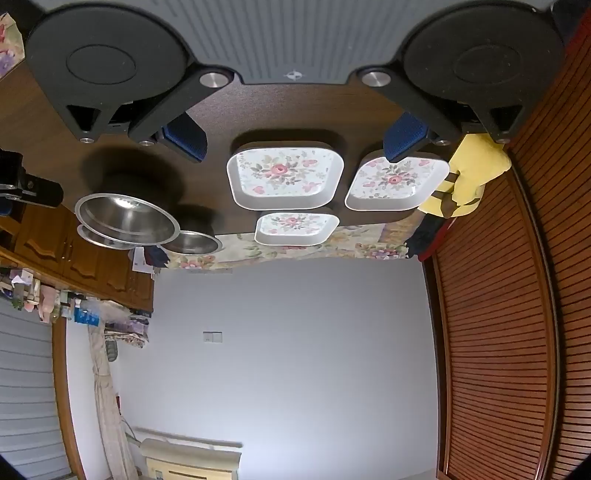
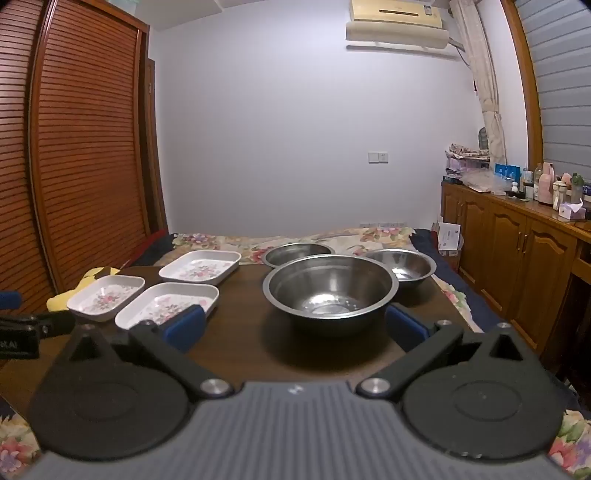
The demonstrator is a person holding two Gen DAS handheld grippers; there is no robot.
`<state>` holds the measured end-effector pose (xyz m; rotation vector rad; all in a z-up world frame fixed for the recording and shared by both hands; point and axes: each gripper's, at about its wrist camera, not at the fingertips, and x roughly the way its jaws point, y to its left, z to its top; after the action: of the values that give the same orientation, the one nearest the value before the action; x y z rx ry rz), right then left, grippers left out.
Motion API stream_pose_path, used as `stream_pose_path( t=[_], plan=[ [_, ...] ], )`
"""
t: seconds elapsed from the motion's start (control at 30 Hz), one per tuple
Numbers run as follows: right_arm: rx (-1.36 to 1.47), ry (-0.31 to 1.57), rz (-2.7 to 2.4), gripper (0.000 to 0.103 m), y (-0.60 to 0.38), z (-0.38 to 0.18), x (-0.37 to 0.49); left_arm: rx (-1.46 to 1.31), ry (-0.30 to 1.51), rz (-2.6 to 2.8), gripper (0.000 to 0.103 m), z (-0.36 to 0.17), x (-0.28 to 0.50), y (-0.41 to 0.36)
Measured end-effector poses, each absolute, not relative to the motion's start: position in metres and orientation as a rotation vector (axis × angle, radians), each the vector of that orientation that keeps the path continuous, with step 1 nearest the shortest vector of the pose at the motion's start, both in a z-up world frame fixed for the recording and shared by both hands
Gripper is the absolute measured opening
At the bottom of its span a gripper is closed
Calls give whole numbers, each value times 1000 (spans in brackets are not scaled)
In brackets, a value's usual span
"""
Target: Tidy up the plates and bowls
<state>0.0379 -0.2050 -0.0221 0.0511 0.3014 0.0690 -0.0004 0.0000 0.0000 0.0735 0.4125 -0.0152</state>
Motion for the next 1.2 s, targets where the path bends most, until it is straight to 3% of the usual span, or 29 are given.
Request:
stream_pose_path(
  t=[1.2],
  plan=[
    [59,296,64,103,-205,-23,38,80,395,-18,103,9,-8,-1]
  ],
)
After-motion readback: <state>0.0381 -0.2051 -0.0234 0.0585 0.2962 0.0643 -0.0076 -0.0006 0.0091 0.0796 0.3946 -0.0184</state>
